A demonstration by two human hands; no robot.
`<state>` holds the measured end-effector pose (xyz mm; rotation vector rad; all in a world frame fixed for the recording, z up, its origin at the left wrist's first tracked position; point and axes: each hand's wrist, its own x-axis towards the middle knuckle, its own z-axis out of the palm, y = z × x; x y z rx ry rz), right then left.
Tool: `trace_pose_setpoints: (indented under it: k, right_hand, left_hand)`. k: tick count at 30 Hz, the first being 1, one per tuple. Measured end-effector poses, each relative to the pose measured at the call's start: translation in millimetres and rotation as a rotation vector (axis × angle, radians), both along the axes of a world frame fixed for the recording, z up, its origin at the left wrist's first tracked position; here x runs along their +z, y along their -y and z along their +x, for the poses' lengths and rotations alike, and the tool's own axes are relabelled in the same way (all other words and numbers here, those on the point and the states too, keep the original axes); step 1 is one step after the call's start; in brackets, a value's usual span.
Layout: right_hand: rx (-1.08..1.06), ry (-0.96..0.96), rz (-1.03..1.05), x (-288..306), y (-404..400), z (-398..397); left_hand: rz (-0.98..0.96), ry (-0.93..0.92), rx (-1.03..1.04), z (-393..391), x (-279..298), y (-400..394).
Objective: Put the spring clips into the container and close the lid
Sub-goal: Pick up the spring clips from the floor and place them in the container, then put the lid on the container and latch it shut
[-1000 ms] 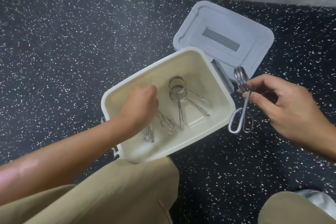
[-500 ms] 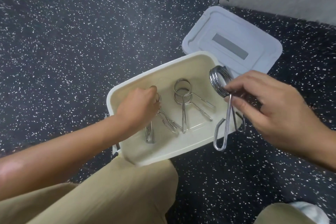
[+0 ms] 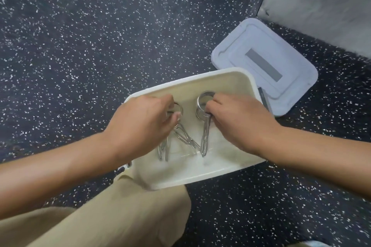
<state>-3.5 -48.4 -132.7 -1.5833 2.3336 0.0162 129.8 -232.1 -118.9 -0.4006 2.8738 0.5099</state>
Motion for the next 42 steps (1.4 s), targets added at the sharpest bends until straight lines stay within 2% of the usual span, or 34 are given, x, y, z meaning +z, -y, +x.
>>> trace_pose_setpoints:
  k: [8, 15, 24, 29, 35, 38, 42]
  right_hand:
    - [0.003, -0.096, 0.100, -44, 8, 3]
    - [-0.023, -0.164, 0.097, -54, 2, 2]
    - [-0.057, -0.086, 0.016, -39, 1, 6]
    - [-0.089, 0.002, -0.177, -24, -2, -4]
    - [-0.316, 0.057, -0.421, 9, 0, -48]
    - [-0.509, 0.038, -0.364, 1, -3, -87]
    - [-0.648, 0.012, -0.116, -35, -17, -133]
  left_hand:
    - [0.018, 0.038, -0.005, 6, 0, -1]
    - [0.007, 0.063, -0.005, 6, 1, -3]
    - [-0.005, 0.058, -0.022, 0, 3, -5]
    - [0.010, 0.029, -0.041, -8, 4, -11]
    - [0.047, 0.009, -0.036, -13, 5, -19]
    - [0.059, 0.001, -0.033, -14, 5, -19]
    - [0.083, 0.005, -0.037, -15, 7, -20]
